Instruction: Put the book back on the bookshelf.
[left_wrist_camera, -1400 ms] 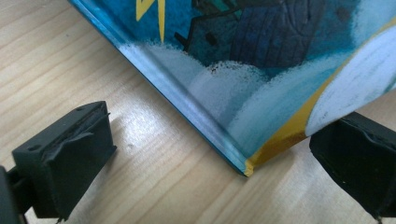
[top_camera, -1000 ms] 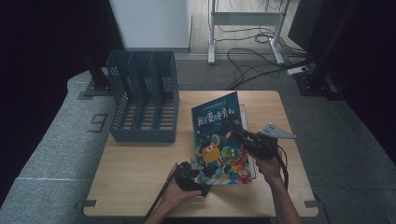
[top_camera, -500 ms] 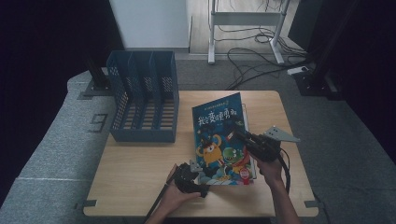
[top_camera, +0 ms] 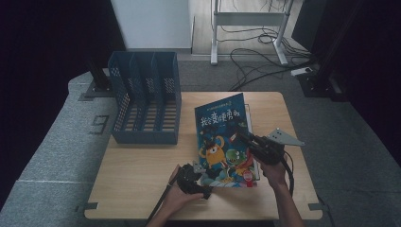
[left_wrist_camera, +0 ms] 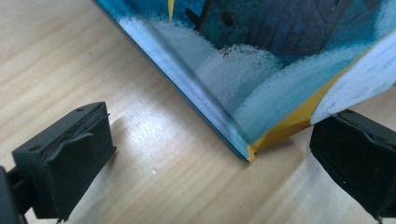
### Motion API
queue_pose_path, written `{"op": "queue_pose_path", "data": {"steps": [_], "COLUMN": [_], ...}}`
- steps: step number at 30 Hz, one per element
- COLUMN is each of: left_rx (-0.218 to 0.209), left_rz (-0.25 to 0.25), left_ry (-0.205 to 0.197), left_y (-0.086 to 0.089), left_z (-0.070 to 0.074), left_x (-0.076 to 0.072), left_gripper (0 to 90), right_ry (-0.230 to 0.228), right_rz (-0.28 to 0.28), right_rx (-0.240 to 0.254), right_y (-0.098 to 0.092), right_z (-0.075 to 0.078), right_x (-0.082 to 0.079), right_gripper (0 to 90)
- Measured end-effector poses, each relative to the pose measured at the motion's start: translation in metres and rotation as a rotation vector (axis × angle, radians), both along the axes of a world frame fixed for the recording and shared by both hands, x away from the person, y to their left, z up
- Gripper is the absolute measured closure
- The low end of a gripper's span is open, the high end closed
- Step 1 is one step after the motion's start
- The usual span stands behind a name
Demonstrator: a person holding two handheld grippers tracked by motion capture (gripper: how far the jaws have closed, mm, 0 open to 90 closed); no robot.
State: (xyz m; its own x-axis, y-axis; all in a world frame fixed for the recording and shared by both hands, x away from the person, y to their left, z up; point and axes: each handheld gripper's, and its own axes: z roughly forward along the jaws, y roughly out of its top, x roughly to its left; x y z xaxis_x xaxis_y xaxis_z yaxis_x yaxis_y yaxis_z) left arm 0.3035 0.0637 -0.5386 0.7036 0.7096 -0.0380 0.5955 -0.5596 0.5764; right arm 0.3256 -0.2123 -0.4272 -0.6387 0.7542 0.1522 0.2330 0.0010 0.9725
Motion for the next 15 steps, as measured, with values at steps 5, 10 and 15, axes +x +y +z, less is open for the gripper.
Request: {"op": "queue_pose_path", "data": {"steps": [5, 10, 15], "left_rx": [-0.002, 0.001, 0.009], "left_rz": [0.017, 0.03, 0.05], "left_ry": [0.01, 0.018, 0.017], "left_y": [-0.003, -0.005, -0.006], "left_z": [0.0, -0.001, -0.001], "left_x": [0.011, 0.017, 0.024], "left_gripper": [0.0, 0.0, 0.0], "right_ry": [-0.032, -0.052, -0.072], "right_rz": [0.0, 0.017, 0.017], "right_rx": [-0.005, 0.008, -0.005], "right_y": [0.002, 0.001, 0.0], "right_z": [0.006, 0.007, 0.008], "right_x": [0.0, -0.003, -0.009], "right_gripper": [77.1, 78.0, 78.3]}}
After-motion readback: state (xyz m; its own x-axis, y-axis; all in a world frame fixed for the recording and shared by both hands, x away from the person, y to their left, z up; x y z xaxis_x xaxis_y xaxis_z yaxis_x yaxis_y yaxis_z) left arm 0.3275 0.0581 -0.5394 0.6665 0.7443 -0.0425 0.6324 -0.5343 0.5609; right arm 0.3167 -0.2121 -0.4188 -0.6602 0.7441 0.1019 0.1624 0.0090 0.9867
